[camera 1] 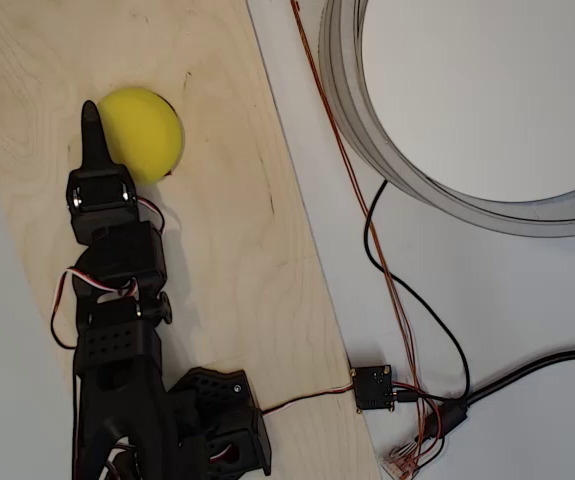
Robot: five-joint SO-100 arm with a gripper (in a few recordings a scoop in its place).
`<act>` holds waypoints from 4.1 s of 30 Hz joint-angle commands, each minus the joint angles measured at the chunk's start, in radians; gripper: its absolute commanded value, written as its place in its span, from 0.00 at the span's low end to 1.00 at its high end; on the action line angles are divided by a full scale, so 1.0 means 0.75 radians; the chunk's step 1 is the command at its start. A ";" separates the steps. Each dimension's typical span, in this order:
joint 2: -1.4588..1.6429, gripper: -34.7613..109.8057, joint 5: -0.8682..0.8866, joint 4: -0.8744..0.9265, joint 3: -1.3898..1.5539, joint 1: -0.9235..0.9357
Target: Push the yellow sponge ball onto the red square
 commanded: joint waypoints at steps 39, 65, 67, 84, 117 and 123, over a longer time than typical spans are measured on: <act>-0.438 0.33 -0.004 -0.008 -0.446 0.131; -0.292 0.33 0.112 -0.010 -0.194 0.088; -0.286 0.33 0.100 -0.010 -0.196 0.088; 0.039 0.34 -0.225 -0.014 -0.315 0.022; 0.370 0.24 -0.417 0.067 -0.526 -0.078; 0.354 0.24 -0.417 0.043 -0.491 -0.063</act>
